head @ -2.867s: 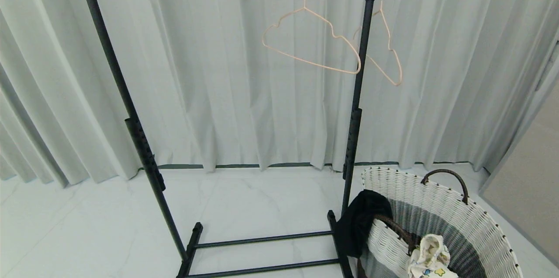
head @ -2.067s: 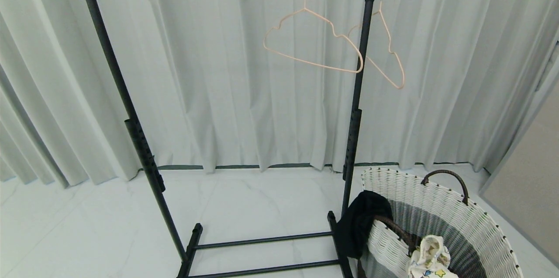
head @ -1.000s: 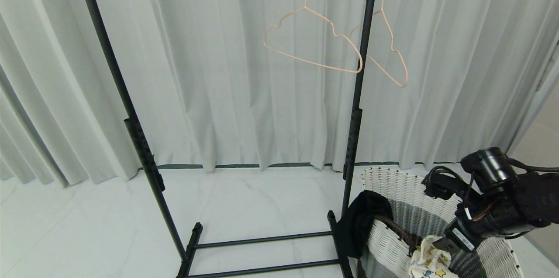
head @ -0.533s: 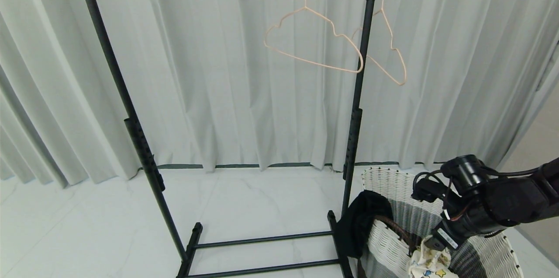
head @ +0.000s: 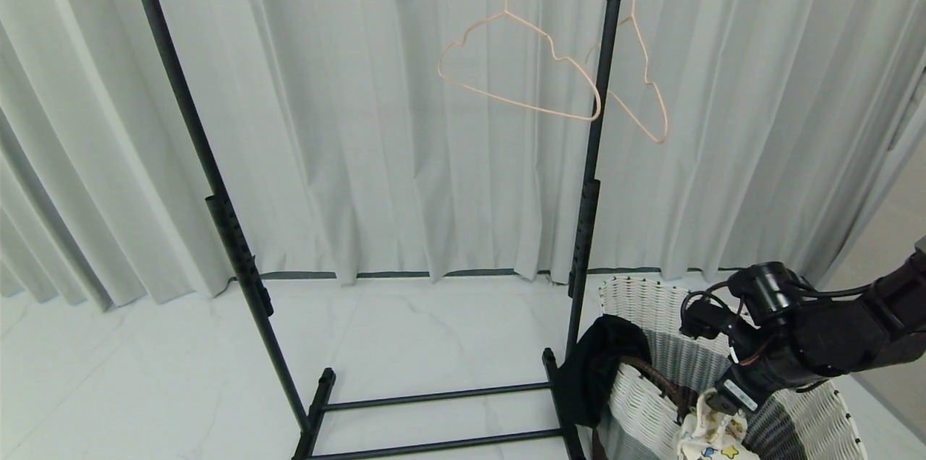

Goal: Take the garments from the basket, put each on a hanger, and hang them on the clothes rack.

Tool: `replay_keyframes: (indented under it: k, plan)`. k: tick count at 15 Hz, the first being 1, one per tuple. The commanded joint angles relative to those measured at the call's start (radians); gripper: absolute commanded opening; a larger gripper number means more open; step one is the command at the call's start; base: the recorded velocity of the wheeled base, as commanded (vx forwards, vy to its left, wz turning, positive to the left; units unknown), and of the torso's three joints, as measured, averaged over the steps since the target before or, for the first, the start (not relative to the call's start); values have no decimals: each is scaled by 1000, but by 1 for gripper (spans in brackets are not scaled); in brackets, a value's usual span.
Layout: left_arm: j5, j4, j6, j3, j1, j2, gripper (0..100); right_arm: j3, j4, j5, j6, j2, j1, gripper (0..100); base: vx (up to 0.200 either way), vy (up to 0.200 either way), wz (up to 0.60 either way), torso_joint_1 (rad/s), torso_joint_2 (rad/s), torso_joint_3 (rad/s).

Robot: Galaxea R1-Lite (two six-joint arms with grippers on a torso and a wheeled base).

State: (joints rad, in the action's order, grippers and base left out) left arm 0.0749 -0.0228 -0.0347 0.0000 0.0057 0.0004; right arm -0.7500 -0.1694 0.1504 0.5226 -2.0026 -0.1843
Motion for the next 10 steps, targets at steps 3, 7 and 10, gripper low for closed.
replay_keyframes:
  k: [3,7,10]
  plan:
    - [0,0,-1,0,0,0,100,4,-21,-2,1,-2,8,0,0,0,0,0,0,0]
    - [0,0,-1,0,0,0,100,9,-16,1,-1,53,6,0,0,0,0,0,0,0]
    - [0,0,-1,0,0,0,100,17,151,6,-4,268,3,0,0,0,0,0,0,0]
